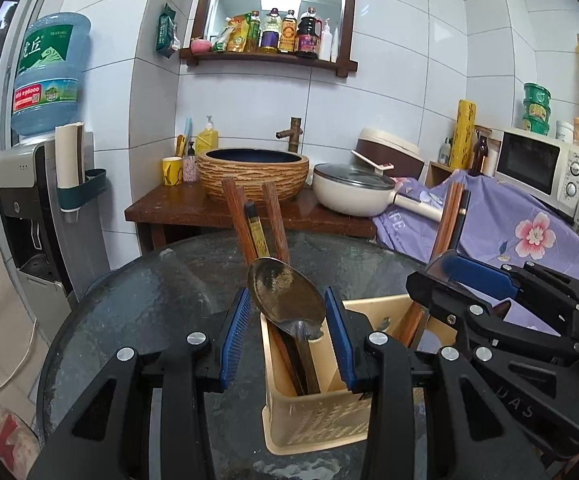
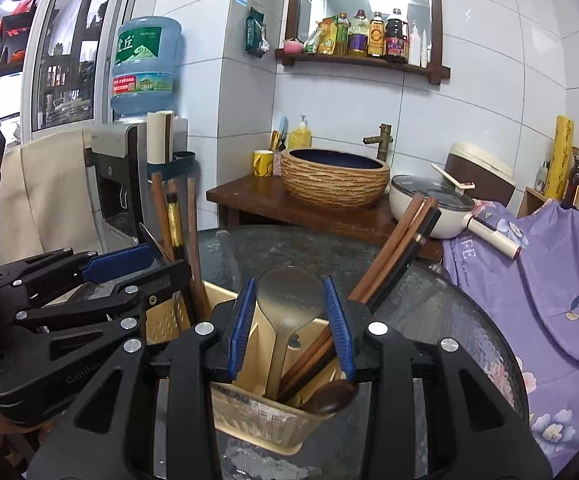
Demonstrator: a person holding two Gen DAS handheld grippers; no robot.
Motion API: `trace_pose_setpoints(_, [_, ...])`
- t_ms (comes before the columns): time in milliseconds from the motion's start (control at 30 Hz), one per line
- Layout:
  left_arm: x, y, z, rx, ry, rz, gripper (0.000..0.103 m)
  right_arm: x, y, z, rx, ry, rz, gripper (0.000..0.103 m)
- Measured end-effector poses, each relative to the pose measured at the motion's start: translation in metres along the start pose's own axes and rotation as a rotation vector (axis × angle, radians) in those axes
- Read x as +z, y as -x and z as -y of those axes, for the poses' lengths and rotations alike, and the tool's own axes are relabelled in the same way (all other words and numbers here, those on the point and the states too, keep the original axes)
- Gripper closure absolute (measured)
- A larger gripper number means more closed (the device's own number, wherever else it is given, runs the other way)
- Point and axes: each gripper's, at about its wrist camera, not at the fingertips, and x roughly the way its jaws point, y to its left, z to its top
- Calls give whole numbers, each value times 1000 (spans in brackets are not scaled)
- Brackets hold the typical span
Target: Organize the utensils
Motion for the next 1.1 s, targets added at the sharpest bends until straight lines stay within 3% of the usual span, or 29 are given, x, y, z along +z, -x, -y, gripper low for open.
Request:
trace_pose_setpoints(267, [-6,-1,1,3,-17,-15,65,-5,-2,6,16,-20,-26,66])
trace_pose_setpoints(433, [0,13,-1,-2,-15,11,65,0,9,12,19,-40,9,62])
trace_pose_setpoints(500, [1,23,-2,9,-13,37,56,3,20,16,25,-58,39,48])
trace_pose_setpoints(633, [-2,46,-6,42,-18,79,44,7,53,21,5,-67,132,37])
trace_pose_setpoints(667, [-5,53,-7,51,-22,85,40,7,62,20,-3,-60,152,30])
trace_pose_setpoints(900, [-30,103,-11,88,-5,144,13,-14,111,6,-21,-28,221,14])
trace_pose_setpoints(1100, [-58,134,-8,90,-9,153,6,-54,146,-12,-19,-11,223,8])
